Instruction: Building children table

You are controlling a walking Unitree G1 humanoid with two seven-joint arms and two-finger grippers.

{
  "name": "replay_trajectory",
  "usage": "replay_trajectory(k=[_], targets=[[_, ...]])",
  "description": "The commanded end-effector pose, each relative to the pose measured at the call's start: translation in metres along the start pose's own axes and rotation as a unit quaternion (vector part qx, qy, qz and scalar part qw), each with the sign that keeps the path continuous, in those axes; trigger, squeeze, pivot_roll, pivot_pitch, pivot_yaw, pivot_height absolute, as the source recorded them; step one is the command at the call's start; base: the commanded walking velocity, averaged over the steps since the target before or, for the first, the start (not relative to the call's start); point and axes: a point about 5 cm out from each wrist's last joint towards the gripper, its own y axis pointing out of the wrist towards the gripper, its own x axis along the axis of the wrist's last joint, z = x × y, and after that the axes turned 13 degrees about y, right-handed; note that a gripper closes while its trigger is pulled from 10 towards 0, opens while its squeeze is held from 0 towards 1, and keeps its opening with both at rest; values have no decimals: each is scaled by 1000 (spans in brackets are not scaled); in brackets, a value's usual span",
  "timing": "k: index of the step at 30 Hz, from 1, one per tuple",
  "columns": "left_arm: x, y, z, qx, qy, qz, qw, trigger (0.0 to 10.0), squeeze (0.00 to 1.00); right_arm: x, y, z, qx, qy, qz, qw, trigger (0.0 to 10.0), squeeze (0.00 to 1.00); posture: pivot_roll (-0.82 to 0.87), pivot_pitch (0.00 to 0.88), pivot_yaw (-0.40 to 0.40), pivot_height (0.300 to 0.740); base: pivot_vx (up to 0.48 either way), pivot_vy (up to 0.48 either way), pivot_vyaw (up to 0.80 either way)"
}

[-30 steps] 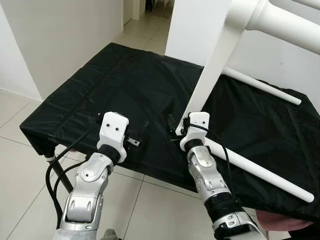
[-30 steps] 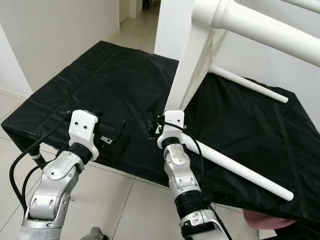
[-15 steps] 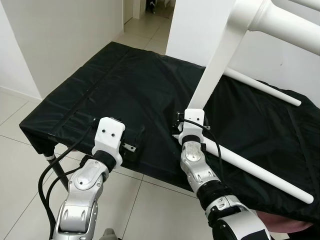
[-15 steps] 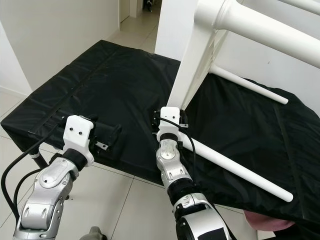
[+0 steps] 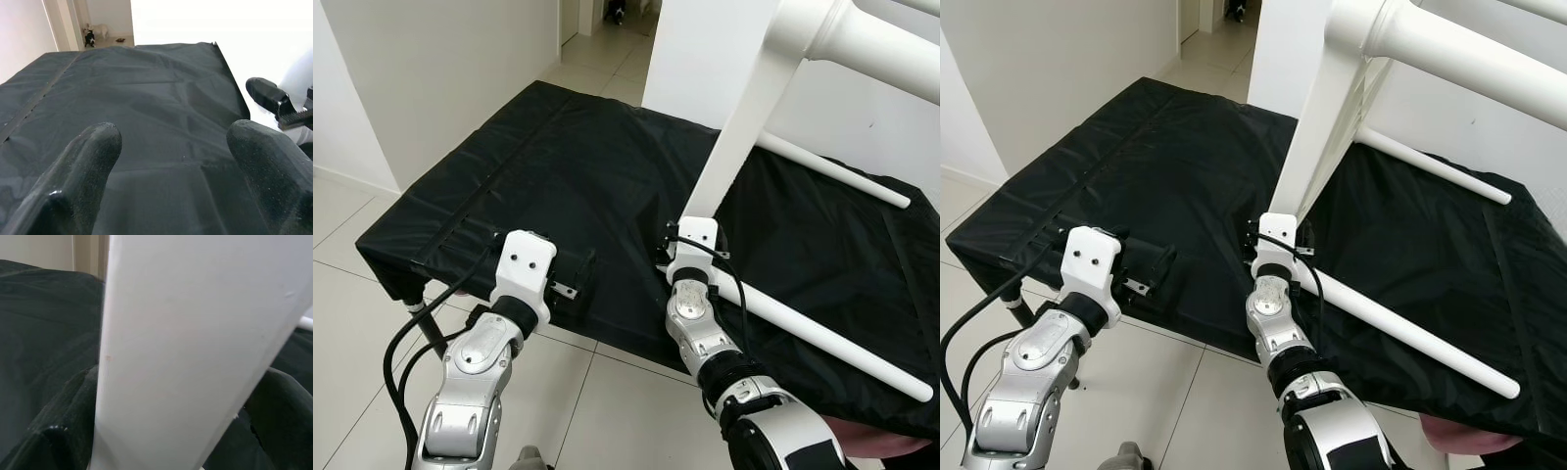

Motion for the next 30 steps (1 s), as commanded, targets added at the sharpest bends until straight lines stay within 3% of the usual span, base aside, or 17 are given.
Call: replay_trajectory(k=[1, 11, 27, 28, 29, 30], targets=[[2, -1, -3, 0, -4, 2, 1000, 10000, 0, 4, 1, 18, 2, 57, 10, 998, 10000, 0, 223, 48, -136, 740, 0, 0, 0], [2, -2, -4, -1, -5, 6, 1000, 10000, 0, 26, 15, 31, 40, 120, -7, 992, 10000, 0, 223, 46, -135, 740, 0, 0, 0], [2, -1, -4, -4, -5, 5, 1000, 10000, 0, 47, 32, 25, -1, 117, -44, 992, 10000, 0, 226, 35, -123, 740, 0, 0, 0], [2, -1, -4, -4, -5, 6, 1000, 10000, 0, 48, 33, 24, -7, 117, -46, 992, 3451, 0, 226, 35, -123, 740, 0, 0, 0], [2, -2, -4, -4, -4, 7, 1000, 10000, 0, 48, 33, 23, -12, 115, -48, 992, 0, 0, 226, 35, -123, 740, 0, 0, 0], [2, -2, -4, -4, -4, 7, 1000, 10000, 0, 48, 33, 23, -12, 115, -48, 992, 0, 0, 226, 35, -123, 740, 0, 0, 0]])
